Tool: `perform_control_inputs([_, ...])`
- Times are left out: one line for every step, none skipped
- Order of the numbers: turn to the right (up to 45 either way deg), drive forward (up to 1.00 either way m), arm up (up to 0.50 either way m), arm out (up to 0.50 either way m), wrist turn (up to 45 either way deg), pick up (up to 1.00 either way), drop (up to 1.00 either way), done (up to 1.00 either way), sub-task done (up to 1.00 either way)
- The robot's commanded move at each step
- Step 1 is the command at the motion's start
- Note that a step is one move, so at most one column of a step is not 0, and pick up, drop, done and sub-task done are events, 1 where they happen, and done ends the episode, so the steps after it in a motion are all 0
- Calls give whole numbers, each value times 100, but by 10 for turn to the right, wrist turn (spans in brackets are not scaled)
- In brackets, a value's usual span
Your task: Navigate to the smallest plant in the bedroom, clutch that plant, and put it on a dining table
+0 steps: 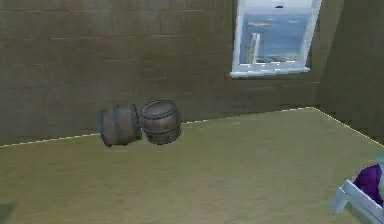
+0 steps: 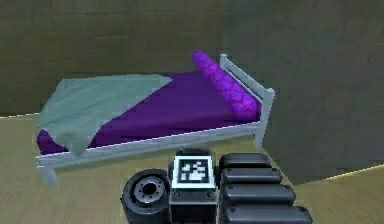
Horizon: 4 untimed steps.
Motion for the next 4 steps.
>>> perform_control_inputs([-240,0,0,0,0,0,0,0,0])
perform_control_inputs([0,70,0,0,0,0,0,0,0])
perform_control_inputs([-240,0,0,0,0,0,0,0,0])
perform_control_inputs([0,95,0,0,0,0,0,0,0])
